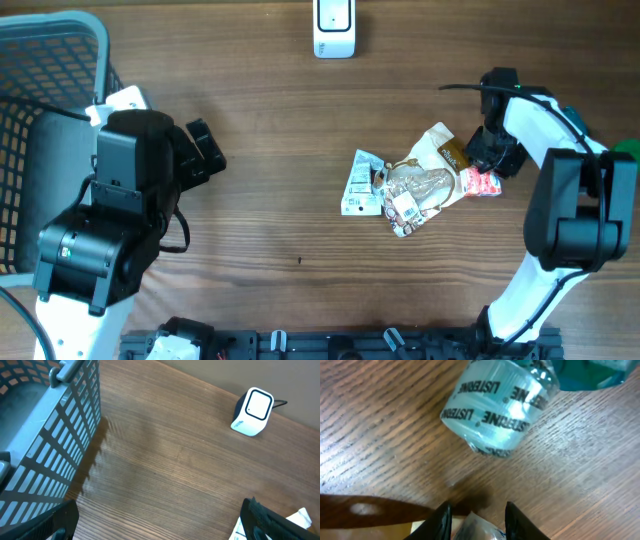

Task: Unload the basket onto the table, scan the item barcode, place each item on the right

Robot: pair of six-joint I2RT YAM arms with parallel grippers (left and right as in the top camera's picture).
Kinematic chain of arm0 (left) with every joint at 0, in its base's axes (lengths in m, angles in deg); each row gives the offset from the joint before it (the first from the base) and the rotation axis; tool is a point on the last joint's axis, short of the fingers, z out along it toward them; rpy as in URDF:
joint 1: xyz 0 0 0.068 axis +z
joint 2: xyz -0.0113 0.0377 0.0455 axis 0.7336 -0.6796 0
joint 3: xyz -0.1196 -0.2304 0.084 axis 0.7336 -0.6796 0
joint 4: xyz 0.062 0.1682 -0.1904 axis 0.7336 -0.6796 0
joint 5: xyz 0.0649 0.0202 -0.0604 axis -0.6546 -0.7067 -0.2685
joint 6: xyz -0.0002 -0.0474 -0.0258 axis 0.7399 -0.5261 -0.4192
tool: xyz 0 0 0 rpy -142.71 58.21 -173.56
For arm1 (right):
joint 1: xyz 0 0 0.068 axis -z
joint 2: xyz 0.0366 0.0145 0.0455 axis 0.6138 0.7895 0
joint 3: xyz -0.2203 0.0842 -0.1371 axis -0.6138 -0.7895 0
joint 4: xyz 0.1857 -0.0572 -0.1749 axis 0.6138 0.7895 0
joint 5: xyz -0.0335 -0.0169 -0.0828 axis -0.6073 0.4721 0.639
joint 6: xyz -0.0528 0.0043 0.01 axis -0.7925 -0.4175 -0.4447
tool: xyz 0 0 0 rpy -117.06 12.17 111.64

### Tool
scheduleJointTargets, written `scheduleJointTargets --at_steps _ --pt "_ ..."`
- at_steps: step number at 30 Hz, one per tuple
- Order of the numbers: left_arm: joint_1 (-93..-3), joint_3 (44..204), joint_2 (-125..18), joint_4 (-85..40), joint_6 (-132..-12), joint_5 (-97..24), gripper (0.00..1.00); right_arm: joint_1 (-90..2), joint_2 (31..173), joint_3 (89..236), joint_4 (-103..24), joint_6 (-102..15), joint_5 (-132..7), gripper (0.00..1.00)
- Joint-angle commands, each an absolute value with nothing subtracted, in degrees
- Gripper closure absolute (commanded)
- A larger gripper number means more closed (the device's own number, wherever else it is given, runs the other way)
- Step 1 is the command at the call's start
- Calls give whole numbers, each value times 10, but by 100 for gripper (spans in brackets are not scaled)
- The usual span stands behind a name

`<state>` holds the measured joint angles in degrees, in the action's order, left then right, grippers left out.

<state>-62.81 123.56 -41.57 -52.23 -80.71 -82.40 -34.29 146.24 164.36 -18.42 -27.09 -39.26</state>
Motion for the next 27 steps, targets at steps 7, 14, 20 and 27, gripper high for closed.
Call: scheduleJointTargets --at_steps 7,14,20,27 --pt "-624 1240 -416 -521 -796 -833 0 -329 1320 1649 -124 -208 -289 78" --pt "-624 1240 -416 -521 -796 -833 0 -286 1284 1648 -108 -222 -374 19" --pt "-624 1240 -416 -521 -796 -833 0 -290 1284 1647 -53 -180 -561 0" --pt "-624 1240 -416 -521 -796 -833 0 -291 1284 1629 -22 73 -536 0"
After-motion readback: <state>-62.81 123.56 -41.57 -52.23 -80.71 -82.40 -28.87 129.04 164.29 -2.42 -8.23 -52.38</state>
